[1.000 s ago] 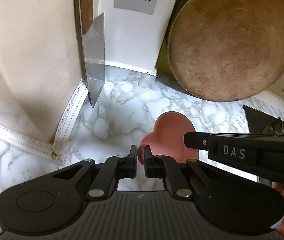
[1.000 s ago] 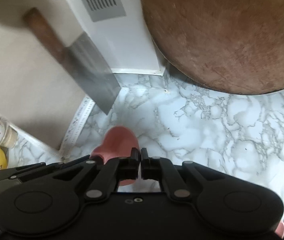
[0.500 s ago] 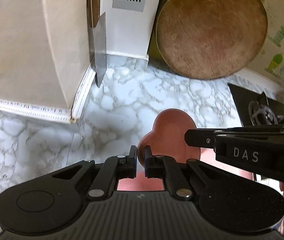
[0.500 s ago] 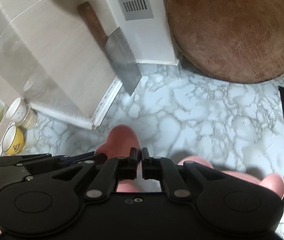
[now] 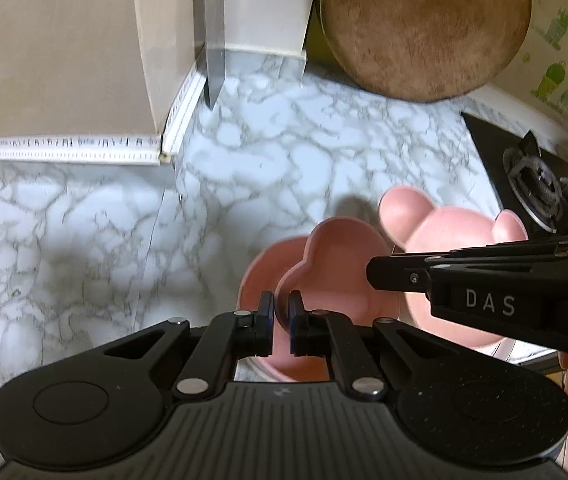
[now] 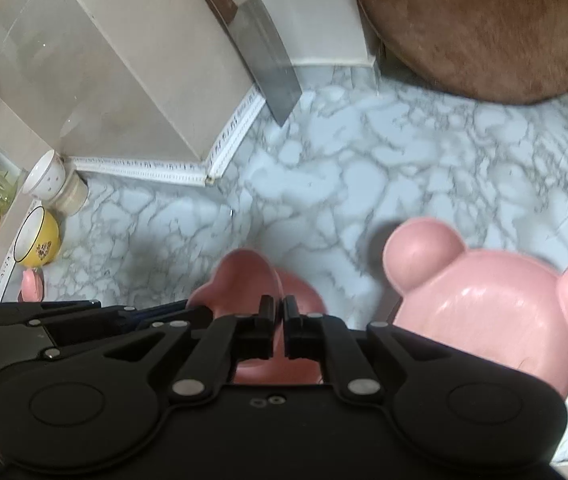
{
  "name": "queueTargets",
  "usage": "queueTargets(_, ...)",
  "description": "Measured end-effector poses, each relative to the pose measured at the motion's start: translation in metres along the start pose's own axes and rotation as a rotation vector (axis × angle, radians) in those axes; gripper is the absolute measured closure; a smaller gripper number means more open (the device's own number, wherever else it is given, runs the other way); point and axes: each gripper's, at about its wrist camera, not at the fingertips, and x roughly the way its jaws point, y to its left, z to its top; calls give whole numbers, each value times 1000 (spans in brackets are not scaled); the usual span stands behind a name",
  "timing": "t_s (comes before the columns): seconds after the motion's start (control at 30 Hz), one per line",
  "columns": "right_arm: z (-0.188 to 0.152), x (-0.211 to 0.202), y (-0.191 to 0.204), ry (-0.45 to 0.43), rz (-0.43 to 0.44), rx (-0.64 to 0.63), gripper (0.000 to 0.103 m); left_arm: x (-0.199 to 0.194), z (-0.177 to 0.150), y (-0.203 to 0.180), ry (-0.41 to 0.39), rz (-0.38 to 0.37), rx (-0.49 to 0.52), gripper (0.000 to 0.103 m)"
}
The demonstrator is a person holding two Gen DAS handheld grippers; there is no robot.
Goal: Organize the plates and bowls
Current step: 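Lift the heart dish with both grippers and lower it into the pink bowl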
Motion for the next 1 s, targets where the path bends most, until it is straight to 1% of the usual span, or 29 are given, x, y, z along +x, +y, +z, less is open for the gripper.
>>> queueTargets(0.13, -9, 9, -1, 22, 2, 9, 100, 4, -6, 0, 14, 6, 7, 97)
queueTargets(0.43, -19, 17, -7, 34, 2, 24, 99, 17, -13, -8, 28, 33, 48, 97)
queueTargets(0.63, -21, 28, -12, 54, -5, 24, 95, 28, -14, -13, 46, 47, 74, 97)
queueTargets(0.7, -23, 31, -11, 57, -7, 14, 91, 31, -15, -13, 55, 45, 80, 97)
queueTargets(0.77, -23, 32, -11, 61, -11, 11, 91, 34, -15, -14, 62, 51, 90, 97)
queueTargets(0.8, -23, 33, -12, 65, -11, 11, 88, 36, -15, -14, 67, 54, 92, 97)
queueTargets(1.0, -22, 33, -12, 66, -9, 11, 89, 42, -15, -13, 80, 54, 96, 97)
